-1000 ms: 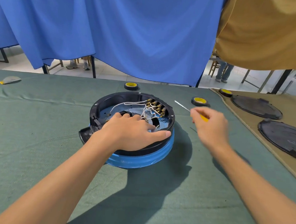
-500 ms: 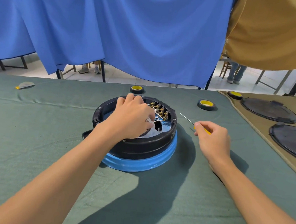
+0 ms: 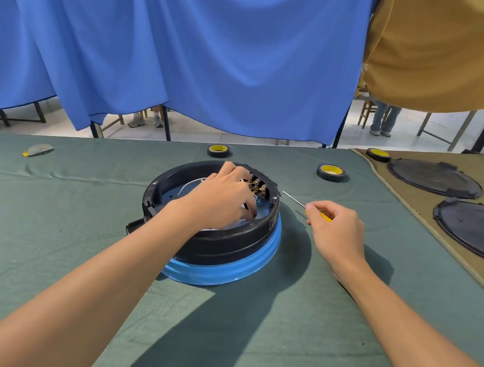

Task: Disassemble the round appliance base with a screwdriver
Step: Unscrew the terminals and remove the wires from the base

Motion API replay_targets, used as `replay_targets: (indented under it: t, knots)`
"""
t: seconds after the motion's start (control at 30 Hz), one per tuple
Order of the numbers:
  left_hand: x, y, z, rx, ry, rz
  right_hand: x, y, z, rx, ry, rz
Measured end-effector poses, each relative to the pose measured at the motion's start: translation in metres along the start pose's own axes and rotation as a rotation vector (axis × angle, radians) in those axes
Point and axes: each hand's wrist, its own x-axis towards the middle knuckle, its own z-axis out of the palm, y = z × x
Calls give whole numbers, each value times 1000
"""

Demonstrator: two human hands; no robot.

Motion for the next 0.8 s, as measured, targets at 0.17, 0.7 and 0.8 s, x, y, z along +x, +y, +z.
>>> replay_targets:
  t: [0.17, 0.7, 0.8]
  knots:
    - [1, -2, 2, 7, 64, 43, 1, -1, 0, -4, -6, 4]
    - [-4, -23, -6, -66, 117, -43, -1, 0, -2, -67, -111, -94]
    - [-4, -21, -8, -66, 95, -51, -1, 0, -1, -98, -104, -96]
